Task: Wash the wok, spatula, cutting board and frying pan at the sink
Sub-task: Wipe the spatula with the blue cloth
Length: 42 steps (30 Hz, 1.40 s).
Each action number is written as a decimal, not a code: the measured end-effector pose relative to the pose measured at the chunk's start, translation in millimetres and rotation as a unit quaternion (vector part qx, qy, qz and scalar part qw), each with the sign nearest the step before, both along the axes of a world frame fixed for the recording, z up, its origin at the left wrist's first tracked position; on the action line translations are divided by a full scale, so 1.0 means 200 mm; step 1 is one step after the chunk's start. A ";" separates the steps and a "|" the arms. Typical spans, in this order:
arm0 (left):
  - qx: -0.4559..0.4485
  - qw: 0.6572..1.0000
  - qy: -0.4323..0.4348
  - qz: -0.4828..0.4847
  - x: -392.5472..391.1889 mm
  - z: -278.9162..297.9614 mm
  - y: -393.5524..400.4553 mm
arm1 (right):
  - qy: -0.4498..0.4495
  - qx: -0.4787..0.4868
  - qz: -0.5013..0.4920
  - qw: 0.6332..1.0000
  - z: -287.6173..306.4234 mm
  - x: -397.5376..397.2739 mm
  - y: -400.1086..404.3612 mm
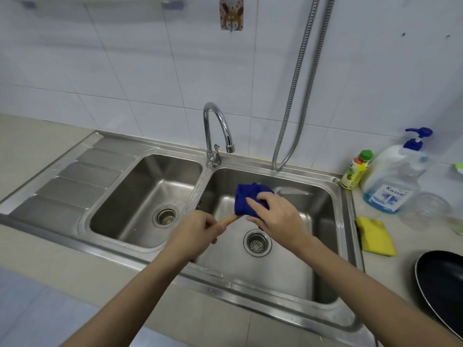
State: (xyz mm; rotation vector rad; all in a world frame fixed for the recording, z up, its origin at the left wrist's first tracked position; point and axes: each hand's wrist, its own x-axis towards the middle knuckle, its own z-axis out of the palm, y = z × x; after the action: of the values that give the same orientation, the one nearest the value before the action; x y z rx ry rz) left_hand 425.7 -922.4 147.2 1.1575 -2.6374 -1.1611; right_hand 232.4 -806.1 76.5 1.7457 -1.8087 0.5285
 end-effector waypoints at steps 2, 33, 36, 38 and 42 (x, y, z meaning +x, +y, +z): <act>0.065 0.998 0.022 0.014 -0.02 0.00 0.03 | 0.005 0.009 0.016 1.000 0.02 0.00 -0.04; -0.271 0.962 -0.026 -0.034 0.06 0.00 -0.01 | -0.190 0.063 -0.209 0.957 0.06 -0.27 -0.03; -0.268 0.963 -0.010 -0.033 0.08 0.02 -0.03 | -0.273 0.064 -0.245 0.928 0.03 -0.36 -0.06; -0.282 0.958 -0.020 -0.039 0.08 0.03 -0.04 | -0.417 0.072 -0.201 0.884 0.02 -0.42 -0.07; -0.304 0.951 -0.047 -0.046 0.05 0.02 -0.01 | -0.415 0.044 -0.229 0.880 -0.03 -0.34 -0.09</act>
State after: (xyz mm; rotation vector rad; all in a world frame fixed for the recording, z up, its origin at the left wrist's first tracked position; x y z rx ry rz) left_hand 434.8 -923.6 150.8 0.9835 -2.8182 -0.2431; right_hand 163.8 -824.0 70.2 1.1089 -2.7570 1.1100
